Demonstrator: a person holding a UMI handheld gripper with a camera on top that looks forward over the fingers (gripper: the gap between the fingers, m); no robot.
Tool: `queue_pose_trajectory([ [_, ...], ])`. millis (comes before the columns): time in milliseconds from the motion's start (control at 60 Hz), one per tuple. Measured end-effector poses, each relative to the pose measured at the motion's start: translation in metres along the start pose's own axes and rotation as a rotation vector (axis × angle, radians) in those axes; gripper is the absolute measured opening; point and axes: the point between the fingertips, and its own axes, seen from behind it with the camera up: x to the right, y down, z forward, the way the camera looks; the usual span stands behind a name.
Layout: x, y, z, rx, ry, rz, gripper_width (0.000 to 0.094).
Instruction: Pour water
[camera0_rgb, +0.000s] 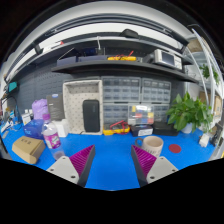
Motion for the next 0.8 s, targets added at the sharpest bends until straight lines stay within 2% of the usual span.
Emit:
queue_pose_trajectory([
  [317, -0.156, 0.051, -0.004, -0.080, -0.162, -0.030, 0.0736],
  [500, -0.203, 0.050, 0.016, -0.081, -0.172, -0.031, 0.0736],
  [800, -0.231, 0.025, 0.073, -0.023, -0.159, -0.001, 0.0726],
])
